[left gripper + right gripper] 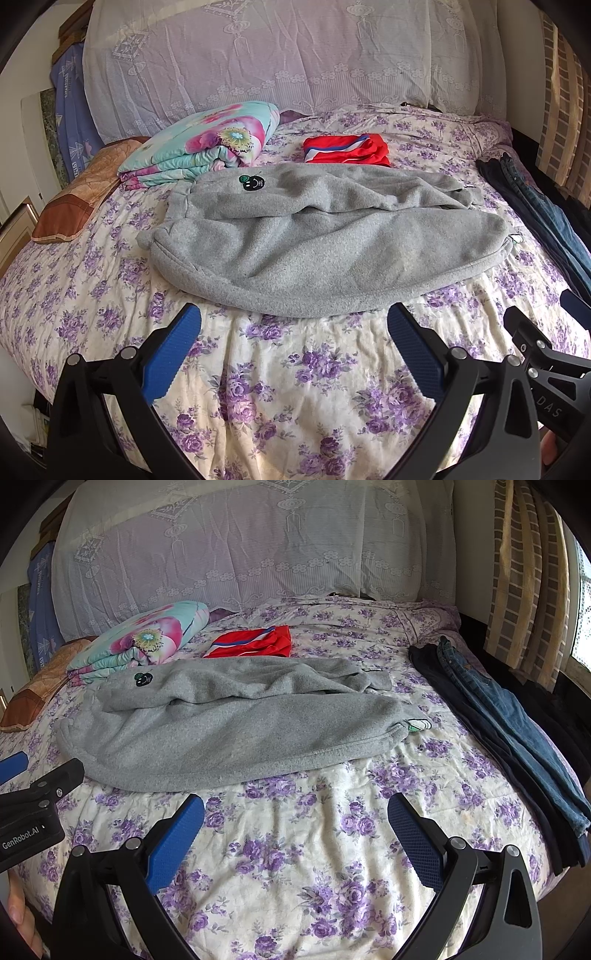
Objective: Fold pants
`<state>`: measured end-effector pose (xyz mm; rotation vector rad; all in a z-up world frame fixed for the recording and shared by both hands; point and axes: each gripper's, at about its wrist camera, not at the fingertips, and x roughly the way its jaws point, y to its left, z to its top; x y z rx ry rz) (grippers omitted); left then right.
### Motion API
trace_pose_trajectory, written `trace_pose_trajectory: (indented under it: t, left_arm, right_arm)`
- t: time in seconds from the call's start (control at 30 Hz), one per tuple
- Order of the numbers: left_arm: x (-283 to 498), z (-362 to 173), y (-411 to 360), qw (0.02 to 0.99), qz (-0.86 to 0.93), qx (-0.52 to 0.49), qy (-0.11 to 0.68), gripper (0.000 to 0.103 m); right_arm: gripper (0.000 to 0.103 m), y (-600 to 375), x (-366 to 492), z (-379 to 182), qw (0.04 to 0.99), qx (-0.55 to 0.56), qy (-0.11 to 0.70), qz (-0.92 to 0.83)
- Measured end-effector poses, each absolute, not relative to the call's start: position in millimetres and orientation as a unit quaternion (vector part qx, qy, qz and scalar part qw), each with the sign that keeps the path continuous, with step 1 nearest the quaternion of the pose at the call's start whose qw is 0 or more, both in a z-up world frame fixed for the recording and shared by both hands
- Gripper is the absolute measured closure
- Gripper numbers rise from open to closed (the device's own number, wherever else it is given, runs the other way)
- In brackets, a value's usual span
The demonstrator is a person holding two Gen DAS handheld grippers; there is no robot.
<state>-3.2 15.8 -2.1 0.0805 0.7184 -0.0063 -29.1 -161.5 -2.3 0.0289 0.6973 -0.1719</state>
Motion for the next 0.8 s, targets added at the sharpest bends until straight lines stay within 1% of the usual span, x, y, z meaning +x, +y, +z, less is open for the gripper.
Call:
trace_pose_trajectory:
  t: [0.6,0.8]
  left_arm:
    - [-3.4,-7.9,17.3,0.934,-0.003,0.04,0.354,0.005]
    - [2.2,-18.2,16.6,0.929,-0.002,0.039,0.369,0.005]
  right_arm:
    - [0.003,-157.7,-28.4,-8.0,0.935,0.013,0.344,-0.082]
    - [0.003,-158.3,-27.8,-8.5,0.935,0.013,0.344,-0.083]
